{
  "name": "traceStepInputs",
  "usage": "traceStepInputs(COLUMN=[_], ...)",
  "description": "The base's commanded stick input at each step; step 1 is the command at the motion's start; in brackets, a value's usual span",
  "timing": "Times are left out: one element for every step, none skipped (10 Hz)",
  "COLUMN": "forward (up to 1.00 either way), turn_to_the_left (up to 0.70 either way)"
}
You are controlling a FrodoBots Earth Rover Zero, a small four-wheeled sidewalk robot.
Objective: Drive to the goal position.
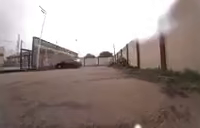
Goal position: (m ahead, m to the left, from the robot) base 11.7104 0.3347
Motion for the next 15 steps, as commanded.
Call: traceStepInputs(forward=[0.7,0.7,0.7,0.7,0.7,0.7,0.7,0.7,0.7,0.7,0.7,0.7,0.7,0.7,0.7], turn_to_the_left=[0.03,0.03,0.03,0.03,0.03,0.03,0.03,0.03,0.03,0.03,0.03,0.03,0.03,0.03,0.03])
